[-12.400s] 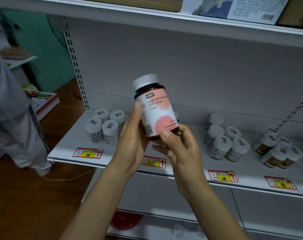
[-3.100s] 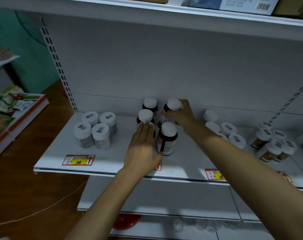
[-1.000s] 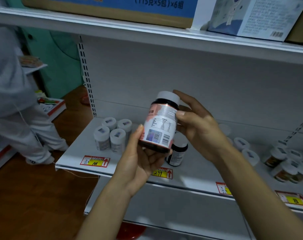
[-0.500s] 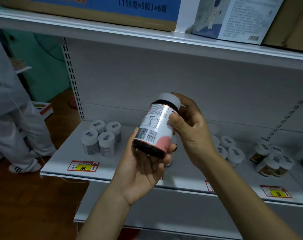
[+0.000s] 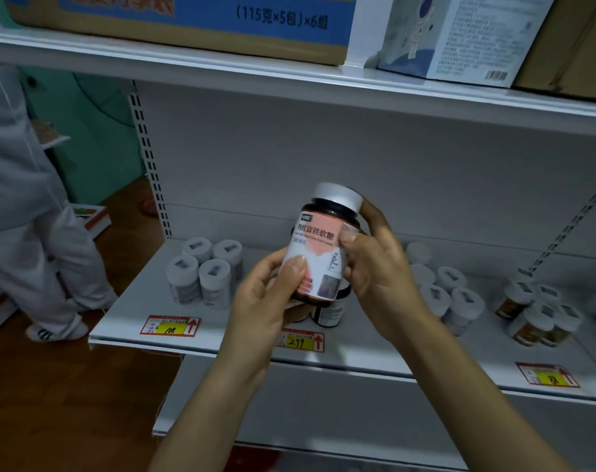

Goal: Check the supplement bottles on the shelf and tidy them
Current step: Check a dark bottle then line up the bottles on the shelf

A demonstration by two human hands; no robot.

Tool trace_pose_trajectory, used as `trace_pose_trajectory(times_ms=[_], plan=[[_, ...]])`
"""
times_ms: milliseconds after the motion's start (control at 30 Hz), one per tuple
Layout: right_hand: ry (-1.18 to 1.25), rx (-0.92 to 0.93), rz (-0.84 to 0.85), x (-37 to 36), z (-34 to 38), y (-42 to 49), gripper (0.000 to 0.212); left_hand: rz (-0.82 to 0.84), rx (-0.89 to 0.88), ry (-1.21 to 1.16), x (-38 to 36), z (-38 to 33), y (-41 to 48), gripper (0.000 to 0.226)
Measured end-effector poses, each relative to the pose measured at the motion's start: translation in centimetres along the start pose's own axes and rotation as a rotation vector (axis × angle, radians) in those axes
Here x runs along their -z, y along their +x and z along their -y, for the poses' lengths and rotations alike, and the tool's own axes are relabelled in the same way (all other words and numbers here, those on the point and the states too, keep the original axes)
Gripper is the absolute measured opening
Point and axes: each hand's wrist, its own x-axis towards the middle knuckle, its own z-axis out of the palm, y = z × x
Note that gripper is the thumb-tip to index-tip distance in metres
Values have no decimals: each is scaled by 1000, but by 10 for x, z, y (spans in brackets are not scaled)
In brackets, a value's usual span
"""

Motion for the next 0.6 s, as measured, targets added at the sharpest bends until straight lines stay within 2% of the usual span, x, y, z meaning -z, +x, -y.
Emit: trace_pose_trajectory(times_ms=[67,167,233,333,400,467,533,600], plan=[[25,-8,-9,2,-2,-3,59,-21,-53,48,-1,2,-2,50],[88,6,-22,3,-2,-9,67,-13,-135,159,0,6,-3,47],[137,6,-15,5,0,-11,68,3,-131,182,1,9,-4,49],[202,-10,17,8,4,-12,70,27,60,98,3,11,-8,53],[254,-34,42,12,6,-13,66,139,295,-2,3,11,-12,66],[287,-67,74,14,7,-15,74,248,469,-174,3,11,-16,73],[304,-91,98,15,7,-17,90,285,525,-332,0,13,-18,70],[314,-98,87,16,7,-18,92,266,506,-383,-4,17,-19,67]])
